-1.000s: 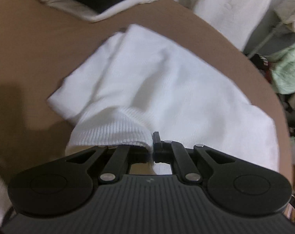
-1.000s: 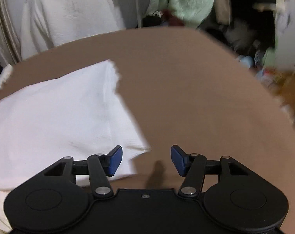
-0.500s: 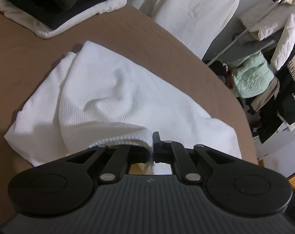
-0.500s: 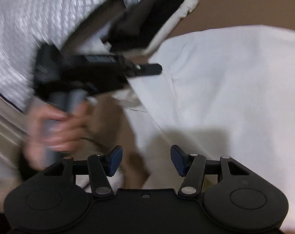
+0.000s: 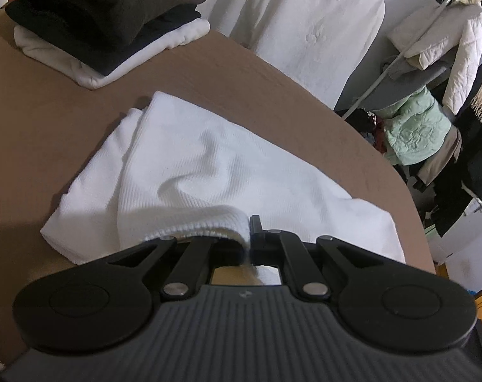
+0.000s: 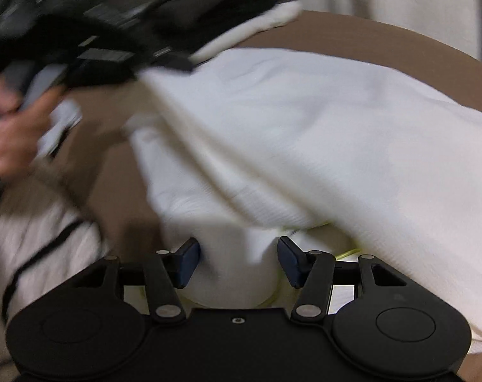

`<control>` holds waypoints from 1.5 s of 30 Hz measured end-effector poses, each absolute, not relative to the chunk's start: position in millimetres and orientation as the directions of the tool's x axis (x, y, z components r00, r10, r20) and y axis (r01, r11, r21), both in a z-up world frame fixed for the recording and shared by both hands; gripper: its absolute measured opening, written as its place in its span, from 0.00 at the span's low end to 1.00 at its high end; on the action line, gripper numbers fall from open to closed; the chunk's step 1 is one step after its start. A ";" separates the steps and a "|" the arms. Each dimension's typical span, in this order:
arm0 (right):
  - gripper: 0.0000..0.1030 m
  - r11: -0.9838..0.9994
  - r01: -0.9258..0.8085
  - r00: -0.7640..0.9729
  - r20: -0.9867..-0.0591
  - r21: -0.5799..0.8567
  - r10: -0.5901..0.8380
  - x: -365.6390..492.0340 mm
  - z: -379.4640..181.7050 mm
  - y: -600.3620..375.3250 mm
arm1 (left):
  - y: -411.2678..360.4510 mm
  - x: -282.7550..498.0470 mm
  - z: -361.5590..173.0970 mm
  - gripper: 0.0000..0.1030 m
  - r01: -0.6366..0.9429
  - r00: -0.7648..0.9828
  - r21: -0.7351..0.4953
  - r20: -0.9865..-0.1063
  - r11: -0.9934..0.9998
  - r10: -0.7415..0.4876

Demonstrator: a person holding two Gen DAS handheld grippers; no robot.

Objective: Fold clothes

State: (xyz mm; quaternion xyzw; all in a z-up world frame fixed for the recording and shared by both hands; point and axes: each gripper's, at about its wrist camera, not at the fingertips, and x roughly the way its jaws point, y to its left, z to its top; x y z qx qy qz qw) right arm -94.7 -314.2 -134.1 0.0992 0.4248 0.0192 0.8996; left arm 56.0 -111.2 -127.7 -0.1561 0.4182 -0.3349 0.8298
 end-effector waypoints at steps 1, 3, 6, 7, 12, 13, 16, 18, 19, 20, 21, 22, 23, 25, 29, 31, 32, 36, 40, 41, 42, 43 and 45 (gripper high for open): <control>0.62 0.981 0.069 0.646 -0.758 0.183 0.096 -94.2 -133.9 -314.2 | -110.6 56.0 -126.9 0.03 0.425 0.428 -0.541 -0.586 0.725 -0.688; 0.71 0.981 0.109 0.659 -0.751 0.159 0.049 -93.4 -133.4 -314.2 | -110.7 53.7 -125.0 0.03 0.432 0.431 -0.546 -0.574 0.718 -0.696; 0.71 0.985 0.120 0.666 -0.746 0.126 0.014 -93.1 -129.1 -308.2 | -110.8 50.4 -122.2 0.03 0.444 0.435 -0.552 -0.556 0.706 -0.708; 0.71 0.986 0.096 0.687 -0.726 0.138 0.035 -96.6 -125.5 -307.2 | -110.9 49.3 -121.2 0.03 0.447 0.436 -0.554 -0.550 0.702 -0.712; 0.74 0.951 -0.005 0.771 -0.604 0.310 0.201 -118.4 -113.4 -321.5 | -111.1 43.8 -116.4 0.03 0.466 0.442 -0.564 -0.520 0.682 -0.731; 0.75 0.934 -0.005 0.777 -0.587 0.356 0.228 -116.8 -113.9 -323.6 | -111.1 42.7 -115.5 0.03 0.470 0.443 -0.565 -0.513 0.678 -0.735; 0.79 0.883 0.064 0.772 -0.584 0.465 0.251 -108.4 -124.9 -338.2 | -111.3 39.6 -112.9 0.03 0.480 0.446 -0.570 -0.497 0.667 -0.745; 0.78 0.836 0.112 0.774 -0.575 0.537 0.265 -96.7 -135.5 -346.0 | -111.7 39.2 -113.9 0.03 0.475 0.446 -0.566 -0.505 0.674 -0.739; 0.76 0.807 0.131 0.778 -0.564 0.576 0.276 -88.4 -140.7 -349.5 | -112.0 39.0 -114.3 0.03 0.472 0.446 -0.564 -0.509 0.677 -0.736; 0.57 0.781 0.147 0.781 -0.556 0.607 0.285 -86.7 -146.2 -353.5 | -112.1 38.9 -114.7 0.03 0.471 0.446 -0.560 -0.515 0.682 -0.732; 0.30 0.781 0.146 0.774 -0.562 0.607 0.292 -83.1 -149.1 -353.9 | -112.3 39.4 -114.9 0.03 0.472 0.448 -0.546 -0.528 0.692 -0.722; 0.18 0.785 0.142 0.766 -0.569 0.602 0.298 -79.0 -151.6 -353.8 | -112.5 39.8 -115.0 0.03 0.473 0.450 -0.532 -0.540 0.703 -0.711; 0.11 0.806 0.140 0.759 -0.585 0.575 0.286 -77.5 -151.7 -352.0 | -112.6 40.3 -115.2 0.03 0.474 0.451 -0.517 -0.552 0.713 -0.701; 0.09 0.840 0.110 0.773 -0.576 0.532 0.264 -84.7 -144.0 -349.9 | -114.8 39.6 -114.2 0.03 0.489 0.462 -0.455 -0.589 0.744 -0.663; 0.08 0.871 0.043 0.808 -0.530 0.489 0.257 -103.6 -121.4 -351.8 | -102.9 33.2 -99.2 0.03 0.510 0.471 -0.457 -0.560 0.728 -0.682; 0.08 0.862 0.041 0.807 -0.526 0.505 0.269 -102.0 -111.9 -353.6 | -87.1 23.5 -87.9 0.03 0.521 0.484 -0.472 -0.523 0.711 -0.701; 0.08 0.853 0.029 0.801 -0.523 0.521 0.292 -101.9 -107.9 -354.3 | -82.1 18.0 -86.5 0.03 0.516 0.497 -0.451 -0.535 0.728 -0.683; 0.08 0.849 0.005 0.737 -0.576 0.528 0.354 -108.3 -104.0 -354.1 | -77.8 8.5 -104.4 0.10 0.469 0.514 -0.314 -0.664 0.826 -0.543; 0.08 0.874 0.081 0.664 -0.680 0.479 0.311 -102.8 -129.3 -353.0 | -65.6 16.0 -110.0 0.12 0.389 0.517 -0.363 -0.674 0.847 -0.527; 0.08 0.871 0.092 0.646 -0.694 0.483 0.316 -100.4 -135.7 -353.8 | -62.6 17.8 -111.4 0.13 0.369 0.518 -0.375 -0.677 0.851 -0.523; 0.08 0.867 0.104 0.629 -0.708 0.486 0.321 -97.9 -142.2 -354.6 | -59.5 19.7 -112.8 0.16 0.348 0.519 -0.386 -0.680 0.854 -0.519; 0.08 0.870 0.102 0.625 -0.711 0.482 0.321 -98.7 -142.7 -355.1 | -56.5 21.6 -114.2 0.18 0.327 0.519 -0.397 -0.682 0.857 -0.515; 0.08 0.877 0.094 0.624 -0.714 0.472 0.318 -101.4 -141.8 -356.0 | -50.4 25.3 -117.0 0.18 0.285 0.520 -0.419 -0.688 0.862 -0.506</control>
